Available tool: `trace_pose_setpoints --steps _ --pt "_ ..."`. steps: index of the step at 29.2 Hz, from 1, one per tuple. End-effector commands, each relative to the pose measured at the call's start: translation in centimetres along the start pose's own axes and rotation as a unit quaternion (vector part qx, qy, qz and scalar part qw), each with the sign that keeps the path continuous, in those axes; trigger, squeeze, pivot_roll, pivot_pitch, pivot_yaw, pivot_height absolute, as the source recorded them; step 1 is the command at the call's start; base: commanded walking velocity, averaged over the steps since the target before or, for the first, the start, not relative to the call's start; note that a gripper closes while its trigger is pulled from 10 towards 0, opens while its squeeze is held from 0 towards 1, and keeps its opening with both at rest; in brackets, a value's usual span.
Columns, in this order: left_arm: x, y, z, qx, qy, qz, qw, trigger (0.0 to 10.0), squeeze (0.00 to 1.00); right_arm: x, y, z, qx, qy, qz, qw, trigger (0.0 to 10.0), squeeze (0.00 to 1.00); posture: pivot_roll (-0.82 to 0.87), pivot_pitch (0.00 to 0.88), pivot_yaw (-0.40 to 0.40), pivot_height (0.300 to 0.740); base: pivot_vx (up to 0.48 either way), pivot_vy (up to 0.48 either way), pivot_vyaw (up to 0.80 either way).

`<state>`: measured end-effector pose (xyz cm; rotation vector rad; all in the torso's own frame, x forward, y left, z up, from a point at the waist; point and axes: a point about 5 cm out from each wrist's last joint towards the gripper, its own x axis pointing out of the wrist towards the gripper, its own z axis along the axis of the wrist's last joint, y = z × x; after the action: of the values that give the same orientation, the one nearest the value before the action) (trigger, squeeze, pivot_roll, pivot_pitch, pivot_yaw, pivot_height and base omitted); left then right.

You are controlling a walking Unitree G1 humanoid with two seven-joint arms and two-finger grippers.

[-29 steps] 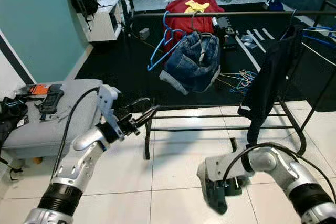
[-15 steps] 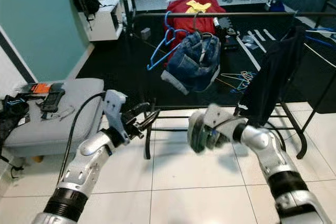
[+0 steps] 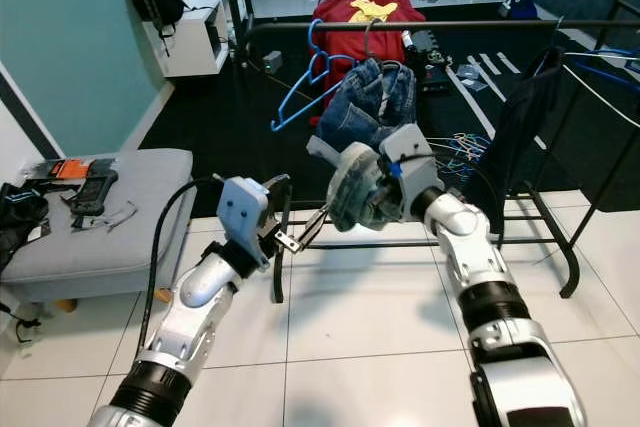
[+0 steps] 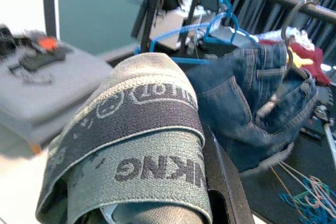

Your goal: Hang hanger

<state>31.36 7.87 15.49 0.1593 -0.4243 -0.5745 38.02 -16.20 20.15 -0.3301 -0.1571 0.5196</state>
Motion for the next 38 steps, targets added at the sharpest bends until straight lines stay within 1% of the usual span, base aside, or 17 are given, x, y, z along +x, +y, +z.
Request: trace_pose_setpoints --steps 1,5,8,12,13,14,16,17,20,24,26,27,29,33,35,37,38 --pt "-0.3 -0.1 -0.3 0.032 -0.004 0.007 0.999 10.0 0.00 0.5 0.3 1.1 0.017 -0.019 0.012 1.000 0.0 0.00 -0.12 0.085 0.011 0.740 0.000 0.000 0.00" --pt "-0.3 -0.5 -0.2 0.051 -0.014 0.002 0.999 10.0 0.00 0.9 0.7 2.0 0.039 -0.035 0.032 0.998 0.0 0.00 -0.12 0.086 0.009 0.740 0.000 0.000 0.00" --pt "-0.8 -1.3 -0.9 0.069 -0.011 -0.033 0.997 10.0 0.00 1.1 1.7 3.2 0.096 -0.063 0.085 0.990 0.0 0.00 -0.12 0.086 0.010 0.740 0.000 0.000 0.00" --pt "-1.5 -1.2 -1.3 0.089 -0.011 -0.030 0.995 10.0 0.00 1.0 2.4 4.2 0.126 -0.083 0.120 0.981 0.0 0.00 -0.12 0.086 0.006 0.740 0.000 0.000 0.00" --pt "-1.8 -0.9 -1.4 0.117 -0.014 -0.015 0.993 10.0 0.00 1.0 2.8 4.6 0.141 -0.095 0.138 0.976 0.0 0.00 -0.12 0.085 0.004 0.740 0.000 0.000 0.00" --pt "-1.8 -0.9 -1.4 0.117 -0.014 -0.015 0.993 10.0 0.00 1.0 2.8 4.6 0.141 -0.095 0.138 0.976 0.0 0.00 -0.12 0.085 0.004 0.740 0.000 0.000 0.00" --pt "-2.2 0.1 -1.4 0.170 -0.021 0.021 0.985 10.0 0.00 0.8 3.4 5.2 0.143 -0.106 0.167 0.970 0.0 0.00 -0.12 0.084 0.000 0.740 0.000 0.000 0.00" --pt "-2.2 0.1 -1.4 0.170 -0.021 0.021 0.985 10.0 0.00 0.8 3.4 5.2 0.143 -0.106 0.167 0.970 0.0 0.00 -0.12 0.084 0.000 0.740 0.000 0.000 0.00" --pt "-2.5 2.1 -0.5 0.230 -0.042 0.109 0.966 10.0 0.00 0.6 4.0 5.4 0.149 -0.108 0.188 0.965 0.0 0.00 -0.12 0.082 -0.006 0.740 0.000 0.000 0.00" --pt "-2.6 2.9 -0.1 0.246 -0.050 0.141 0.957 10.0 0.00 0.5 4.1 5.6 0.163 -0.113 0.192 0.961 0.0 0.00 -0.12 0.081 -0.009 0.740 0.000 0.000 0.00" --pt "-2.6 3.2 0.2 0.249 -0.058 0.158 0.954 10.0 0.00 0.4 4.0 6.0 0.185 -0.123 0.190 0.956 0.0 0.00 -0.12 0.079 -0.012 0.740 0.000 0.000 0.00" --pt "-2.6 3.2 0.2 0.249 -0.058 0.158 0.954 10.0 0.00 0.4 4.0 6.0 0.185 -0.123 0.190 0.956 0.0 0.00 -0.12 0.079 -0.012 0.740 0.000 0.000 0.00" --pt "-2.5 2.0 0.2 0.250 -0.079 0.118 0.958 10.0 0.00 0.4 3.8 6.5 0.214 -0.135 0.183 0.950 0.0 0.00 -0.12 0.072 -0.010 0.740 0.000 0.000 0.00" --pt "-2.5 1.7 0.2 0.250 -0.082 0.107 0.959 10.0 0.00 0.5 3.8 6.6 0.217 -0.137 0.182 0.949 0.0 0.00 -0.12 0.072 -0.010 0.740 0.000 0.000 0.00" --pt "-2.5 1.2 0.1 0.258 -0.086 0.095 0.958 10.0 0.00 0.5 3.8 6.7 0.223 -0.138 0.181 0.948 0.0 0.00 -0.13 0.072 -0.010 0.740 0.000 0.000 0.00" --pt "-2.7 -0.1 -0.4 0.290 -0.094 0.051 0.951 10.0 0.00 0.5 3.7 7.1 0.240 -0.145 0.177 0.944 0.0 0.00 -0.13 0.068 -0.011 0.740 0.000 0.000 0.00" --pt "-2.7 -0.1 -0.4 0.290 -0.094 0.051 0.951 10.0 0.00 0.5 3.7 7.1 0.240 -0.145 0.177 0.944 0.0 0.00 -0.13 0.068 -0.011 0.740 0.000 0.000 0.00"
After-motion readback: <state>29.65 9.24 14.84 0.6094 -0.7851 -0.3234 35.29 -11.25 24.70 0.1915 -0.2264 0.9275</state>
